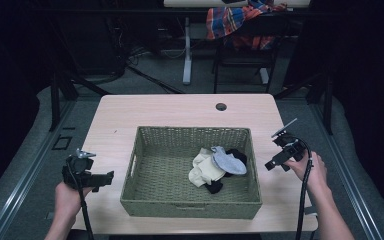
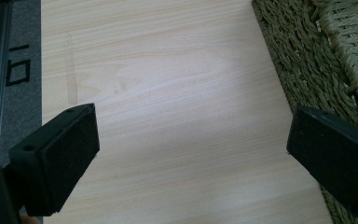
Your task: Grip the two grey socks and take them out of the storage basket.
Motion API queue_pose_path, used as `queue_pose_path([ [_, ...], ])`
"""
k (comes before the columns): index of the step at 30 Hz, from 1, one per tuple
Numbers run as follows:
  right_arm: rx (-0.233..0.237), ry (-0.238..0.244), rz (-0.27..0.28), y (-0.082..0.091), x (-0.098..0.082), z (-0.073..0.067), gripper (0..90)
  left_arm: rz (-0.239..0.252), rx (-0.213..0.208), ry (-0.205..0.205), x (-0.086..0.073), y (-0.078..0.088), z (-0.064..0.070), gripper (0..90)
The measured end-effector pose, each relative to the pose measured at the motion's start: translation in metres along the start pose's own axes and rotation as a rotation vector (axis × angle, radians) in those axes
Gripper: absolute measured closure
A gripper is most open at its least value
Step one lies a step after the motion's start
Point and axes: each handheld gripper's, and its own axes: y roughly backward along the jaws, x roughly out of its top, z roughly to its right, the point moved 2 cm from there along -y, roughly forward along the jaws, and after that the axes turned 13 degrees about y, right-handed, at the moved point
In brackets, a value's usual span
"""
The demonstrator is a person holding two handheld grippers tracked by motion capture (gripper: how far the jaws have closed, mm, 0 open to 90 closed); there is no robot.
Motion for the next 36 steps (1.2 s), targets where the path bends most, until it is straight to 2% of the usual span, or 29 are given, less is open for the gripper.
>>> queue_pose_path([
  [1,-0.001,-0.004,0.004,0.0,0.0,-0.001,0.0,-0.001,0.0,-0.001,0.0,0.0,0.0,2.5],
  [2,-0.007,0.016,-0.012,0.001,0.001,0.0,0.2,-0.001,-0.001,-0.002,0.0,0.0,0.0,2.5],
  [3,-0.014,0.001,-0.001,0.001,0.001,-0.002,0.3,0.0,-0.002,0.0,0.0,0.0,0.0,2.5],
  [6,-0.02,0.01,0.006,0.004,0.001,-0.002,0.4,0.001,-0.004,-0.001,0.0,-0.001,0.0,2.5],
  [9,-0.017,0.023,0.008,0.007,0.002,-0.003,0.3,0.003,-0.007,-0.009,0.002,-0.002,0.002,2.5],
  [11,-0.013,0.016,0.007,0.01,0.003,-0.003,0.3,-0.003,-0.006,-0.01,0.001,-0.002,0.001,2.5],
  [14,-0.009,0.03,0.009,0.021,0.006,0.0,0.4,-0.001,-0.004,-0.004,0.0,-0.001,-0.001,2.5],
  [15,-0.001,0.014,0.035,0.022,0.006,-0.002,0.4,-0.002,-0.003,-0.005,0.0,-0.001,-0.001,2.5],
  [16,-0.001,0.014,0.035,0.022,0.006,-0.002,0.4,-0.002,-0.003,-0.005,0.0,-0.001,-0.001,2.5],
  [17,0.014,0.022,0.03,0.029,0.006,0.0,0.5,-0.003,-0.002,-0.007,-0.001,-0.001,0.0,2.5],
  [19,0.004,0.015,0.055,0.033,0.007,-0.001,0.6,-0.005,-0.003,-0.013,0.0,-0.001,0.0,2.4],
  [21,0.001,0.037,0.044,0.04,0.008,-0.002,1.1,-0.002,-0.003,-0.013,0.0,-0.001,0.001,2.4],
  [28,-0.021,0.054,0.105,0.062,0.019,-0.016,1.4,-0.005,-0.003,-0.006,0.0,-0.001,0.0,2.4],
  [31,-0.002,0.074,0.106,0.07,0.025,-0.022,1.4,-0.005,-0.003,-0.006,0.0,-0.002,0.0,2.4],
  [36,-0.007,0.106,0.111,0.08,0.037,-0.036,1.4,-0.005,-0.005,-0.01,-0.001,-0.001,-0.001,2.4],
])
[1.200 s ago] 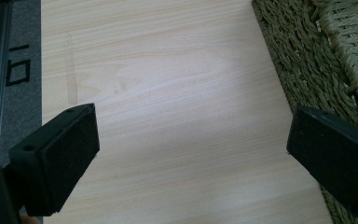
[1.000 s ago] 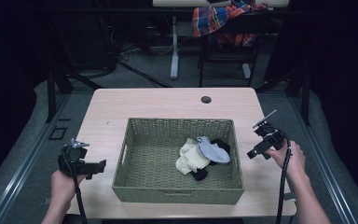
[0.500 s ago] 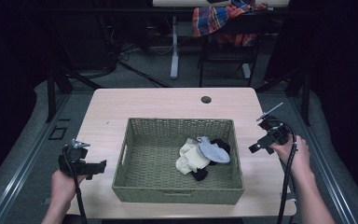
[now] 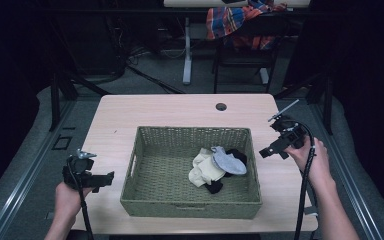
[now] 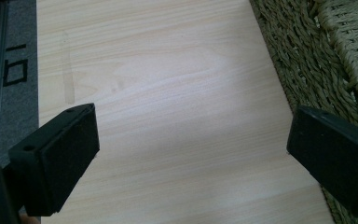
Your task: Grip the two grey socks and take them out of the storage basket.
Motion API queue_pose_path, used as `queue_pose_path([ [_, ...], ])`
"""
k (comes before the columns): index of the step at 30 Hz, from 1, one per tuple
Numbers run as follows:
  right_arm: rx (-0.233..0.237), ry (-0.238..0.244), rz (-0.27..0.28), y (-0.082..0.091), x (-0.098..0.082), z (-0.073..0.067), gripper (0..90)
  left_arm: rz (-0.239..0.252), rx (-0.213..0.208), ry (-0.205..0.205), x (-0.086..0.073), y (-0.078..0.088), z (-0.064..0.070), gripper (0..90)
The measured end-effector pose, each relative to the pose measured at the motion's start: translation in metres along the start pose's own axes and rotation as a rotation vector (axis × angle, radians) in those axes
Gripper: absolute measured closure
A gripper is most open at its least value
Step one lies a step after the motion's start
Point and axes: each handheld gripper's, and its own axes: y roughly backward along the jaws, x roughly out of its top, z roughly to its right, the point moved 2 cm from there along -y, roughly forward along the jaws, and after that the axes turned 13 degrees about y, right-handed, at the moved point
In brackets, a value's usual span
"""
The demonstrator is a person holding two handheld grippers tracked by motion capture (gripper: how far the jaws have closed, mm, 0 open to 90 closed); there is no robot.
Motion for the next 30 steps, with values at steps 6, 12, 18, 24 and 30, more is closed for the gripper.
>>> queue_pose_path([
  [6,-0.003,0.056,0.029,0.01,0.018,-0.014,1.4,0.006,0.004,0.017,-0.001,0.002,-0.003,2.4],
  [12,0.02,0.101,0.05,0.01,0.038,-0.029,1.1,-0.003,0.006,0.011,-0.002,0.001,-0.002,2.4],
  [18,0.05,0.131,0.062,0.001,0.056,-0.037,1.0,-0.001,0.011,0.02,-0.003,0.002,-0.005,2.4],
  [24,0.088,0.144,0.02,-0.018,0.073,-0.041,1.1,-0.006,0.01,0.011,-0.003,0.002,-0.003,2.4],
  [30,0.116,0.133,-0.015,-0.034,0.09,-0.039,6.1,-0.008,0.013,0.018,-0.003,0.0,-0.004,2.4],
])
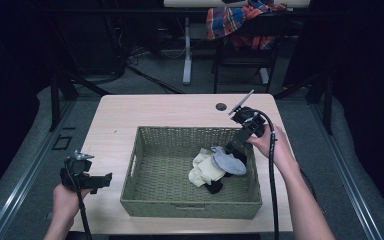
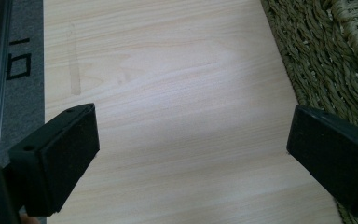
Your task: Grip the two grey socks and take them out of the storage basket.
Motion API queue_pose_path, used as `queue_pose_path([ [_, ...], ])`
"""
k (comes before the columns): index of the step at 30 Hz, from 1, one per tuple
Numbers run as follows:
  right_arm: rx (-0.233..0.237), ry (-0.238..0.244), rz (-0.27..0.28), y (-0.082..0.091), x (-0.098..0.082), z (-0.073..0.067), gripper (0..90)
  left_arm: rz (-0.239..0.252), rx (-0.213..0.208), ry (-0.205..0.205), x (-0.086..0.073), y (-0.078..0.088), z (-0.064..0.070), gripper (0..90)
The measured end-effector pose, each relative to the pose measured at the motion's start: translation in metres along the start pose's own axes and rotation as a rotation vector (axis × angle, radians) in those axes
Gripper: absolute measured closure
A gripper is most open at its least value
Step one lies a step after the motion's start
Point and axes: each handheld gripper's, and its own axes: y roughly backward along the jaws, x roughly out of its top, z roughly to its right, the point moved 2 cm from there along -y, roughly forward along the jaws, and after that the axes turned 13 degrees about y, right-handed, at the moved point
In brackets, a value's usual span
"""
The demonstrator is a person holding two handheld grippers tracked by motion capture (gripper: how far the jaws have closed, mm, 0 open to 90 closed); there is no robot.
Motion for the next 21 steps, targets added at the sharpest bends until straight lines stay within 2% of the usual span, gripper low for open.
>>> queue_pose_path([
  [2,0.002,0.004,-0.008,-0.002,0.001,0.0,6.1,0.0,0.001,-0.004,0.0,0.0,0.0,2.4],
  [3,0.021,0.006,-0.028,-0.009,0.005,-0.001,6.7,-0.001,0.001,-0.004,0.0,-0.001,0.0,2.4],
  [6,0.031,0.018,-0.05,-0.021,0.007,-0.006,12.9,0.001,0.001,-0.004,0.0,0.0,0.0,2.4],
  [9,0.022,0.023,-0.092,-0.036,0.007,-0.009,16.6,0.0,-0.001,-0.003,0.001,0.001,0.0,2.4],
  [10,0.006,0.027,-0.112,-0.042,0.008,-0.009,19.8,0.0,-0.002,-0.005,0.001,0.0,0.0,2.4],
  [14,0.004,0.041,-0.168,-0.055,0.009,-0.012,27.8,0.0,-0.009,-0.003,0.001,0.0,0.0,2.4],
  [21,-0.033,0.028,-0.207,-0.067,0.006,-0.013,39.4,0.003,-0.013,-0.002,0.001,0.0,0.0,2.4],
])
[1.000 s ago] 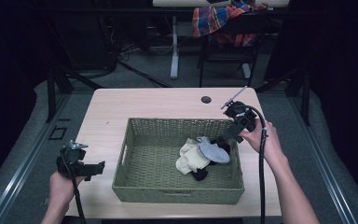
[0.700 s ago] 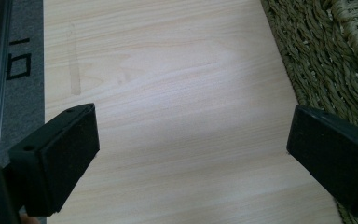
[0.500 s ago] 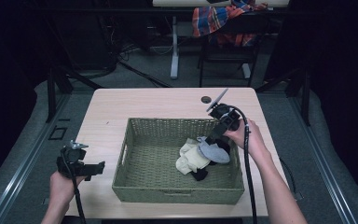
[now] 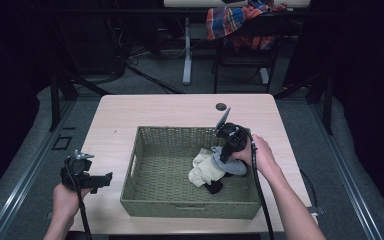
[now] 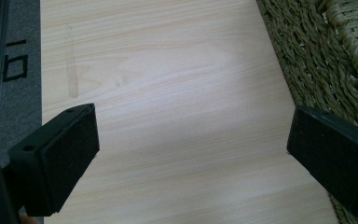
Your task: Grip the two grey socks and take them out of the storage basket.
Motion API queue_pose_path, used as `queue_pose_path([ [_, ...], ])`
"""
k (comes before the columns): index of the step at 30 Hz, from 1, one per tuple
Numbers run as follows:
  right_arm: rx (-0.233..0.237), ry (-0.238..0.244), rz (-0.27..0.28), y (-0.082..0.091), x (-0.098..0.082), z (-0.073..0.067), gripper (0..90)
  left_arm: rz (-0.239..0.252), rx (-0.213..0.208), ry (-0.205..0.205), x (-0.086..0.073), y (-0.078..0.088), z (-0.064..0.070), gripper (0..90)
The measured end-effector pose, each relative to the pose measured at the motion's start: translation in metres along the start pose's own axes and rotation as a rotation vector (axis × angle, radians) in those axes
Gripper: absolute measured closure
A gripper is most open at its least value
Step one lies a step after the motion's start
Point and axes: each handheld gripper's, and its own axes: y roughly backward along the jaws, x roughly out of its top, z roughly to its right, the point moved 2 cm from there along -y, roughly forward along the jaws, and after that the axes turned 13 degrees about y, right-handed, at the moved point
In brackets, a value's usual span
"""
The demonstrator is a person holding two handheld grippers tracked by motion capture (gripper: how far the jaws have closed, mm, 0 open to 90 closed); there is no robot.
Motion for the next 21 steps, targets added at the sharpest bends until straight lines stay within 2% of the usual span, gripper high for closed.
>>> queue_pose_path([
  [4,-0.005,0.002,-0.022,-0.006,-0.001,-0.001,43.9,-0.001,-0.002,-0.001,0.0,0.001,0.0,2.4],
  [5,-0.004,0.0,-0.032,-0.008,-0.002,-0.001,57.9,0.002,-0.001,0.0,0.0,0.0,0.0,2.4],
  [6,-0.007,0.001,-0.031,-0.009,-0.002,-0.002,61.5,-0.003,-0.001,0.0,0.0,0.0,0.0,2.4],
  [7,-0.007,0.001,-0.031,-0.009,-0.002,-0.002,61.5,-0.003,-0.001,0.0,0.0,0.0,0.0,2.4],
  [8,-0.004,0.007,-0.038,-0.009,-0.002,-0.002,66.3,-0.003,0.0,0.001,-0.001,0.001,0.0,2.4],
  [9,0.0,0.008,-0.037,-0.008,-0.004,-0.003,76.7,-0.002,0.002,-0.001,0.0,0.001,-0.001,2.4],
  [15,-0.001,0.004,-0.02,0.004,-0.007,-0.001,85.3,-0.004,0.006,-0.003,0.0,0.001,-0.001,2.5],
  [17,-0.007,-0.009,-0.004,0.007,-0.008,-0.001,85.6,0.002,0.007,0.001,-0.001,0.001,-0.001,2.5],
  [21,-0.008,-0.002,0.011,0.013,-0.008,-0.001,85.8,-0.002,0.008,-0.002,0.0,0.0,-0.001,2.5],
])
